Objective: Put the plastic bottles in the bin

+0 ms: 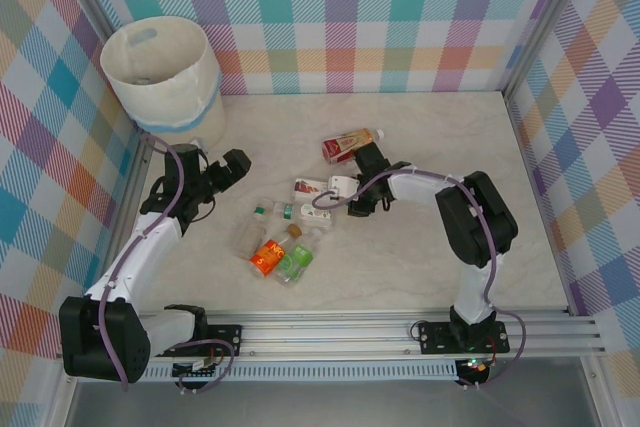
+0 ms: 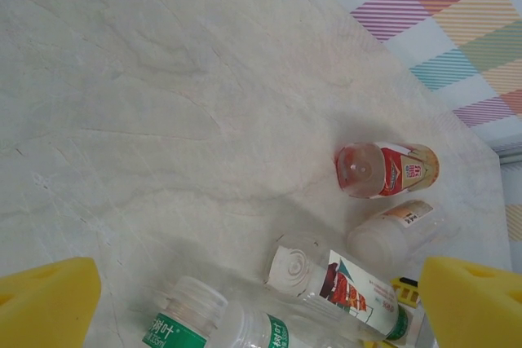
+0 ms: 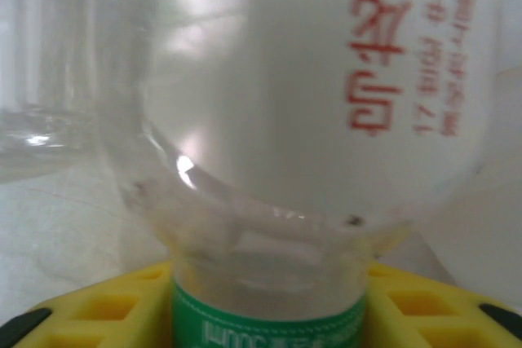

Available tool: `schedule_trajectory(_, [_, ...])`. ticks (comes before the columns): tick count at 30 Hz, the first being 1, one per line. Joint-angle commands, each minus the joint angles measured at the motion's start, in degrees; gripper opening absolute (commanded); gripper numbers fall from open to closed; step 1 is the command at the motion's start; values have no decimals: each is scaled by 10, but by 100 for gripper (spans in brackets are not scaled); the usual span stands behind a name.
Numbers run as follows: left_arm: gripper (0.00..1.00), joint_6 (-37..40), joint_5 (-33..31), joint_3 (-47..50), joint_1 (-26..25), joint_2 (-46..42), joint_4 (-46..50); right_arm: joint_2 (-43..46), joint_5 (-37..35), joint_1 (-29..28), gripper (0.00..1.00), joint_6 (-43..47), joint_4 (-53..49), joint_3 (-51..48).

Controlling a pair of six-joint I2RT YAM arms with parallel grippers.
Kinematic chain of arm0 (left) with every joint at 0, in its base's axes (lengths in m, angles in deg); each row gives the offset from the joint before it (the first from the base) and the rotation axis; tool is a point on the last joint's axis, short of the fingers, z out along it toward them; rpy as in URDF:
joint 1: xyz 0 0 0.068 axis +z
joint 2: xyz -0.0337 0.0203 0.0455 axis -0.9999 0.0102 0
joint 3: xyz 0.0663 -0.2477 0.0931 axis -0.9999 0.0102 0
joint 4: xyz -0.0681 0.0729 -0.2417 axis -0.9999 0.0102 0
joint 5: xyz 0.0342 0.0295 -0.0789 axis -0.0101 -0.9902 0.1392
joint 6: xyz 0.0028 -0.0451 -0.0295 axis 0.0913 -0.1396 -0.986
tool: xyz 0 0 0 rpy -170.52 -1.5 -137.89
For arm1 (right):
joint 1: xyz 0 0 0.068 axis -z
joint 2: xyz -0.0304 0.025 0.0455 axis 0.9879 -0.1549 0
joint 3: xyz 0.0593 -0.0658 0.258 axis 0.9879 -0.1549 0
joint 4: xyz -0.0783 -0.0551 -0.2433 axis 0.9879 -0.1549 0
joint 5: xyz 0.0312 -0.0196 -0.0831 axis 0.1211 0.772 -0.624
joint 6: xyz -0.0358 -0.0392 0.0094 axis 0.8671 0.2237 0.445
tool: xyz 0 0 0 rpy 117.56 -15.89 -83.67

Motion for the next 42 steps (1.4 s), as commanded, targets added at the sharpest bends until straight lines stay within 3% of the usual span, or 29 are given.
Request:
schedule_trajectory(1, [100,2,15,7,-3,-3,-7,36,-7,-9,44,-17,23,-24])
schedule_trajectory(6, [100,-6,34,7,-3,2,-16,78,-25,-18,26,-20,45,-68])
schedule_trajectory(9, [100,-11,55,9,-3,7,-30,107,-30,-20,20,-37,52,-87])
schedule_trajectory(14, [100,-24,139,23,-7,6,-109,162,-35,-27,0,-85,100,-127])
schedule_trajectory(17, [100,-24,173,26,-34,2,-158,202,-14,-37,0,-141,131,-153])
schedule_trajectory(21, [100,-33,173,26,-80,8,-199,234,12,-58,0,-208,163,-176])
schedule_trajectory(27, [100,-44,105,44,-148,29,-249,233,10,-87,1,-276,185,-177])
schedule_trajectory(34, [100,-80,5,66,-162,46,-234,221,1,-90,3,-376,177,-150])
schedule_trajectory(42, [100,-86,144,43,-173,104,-321,199,26,-120,9,-426,215,-141])
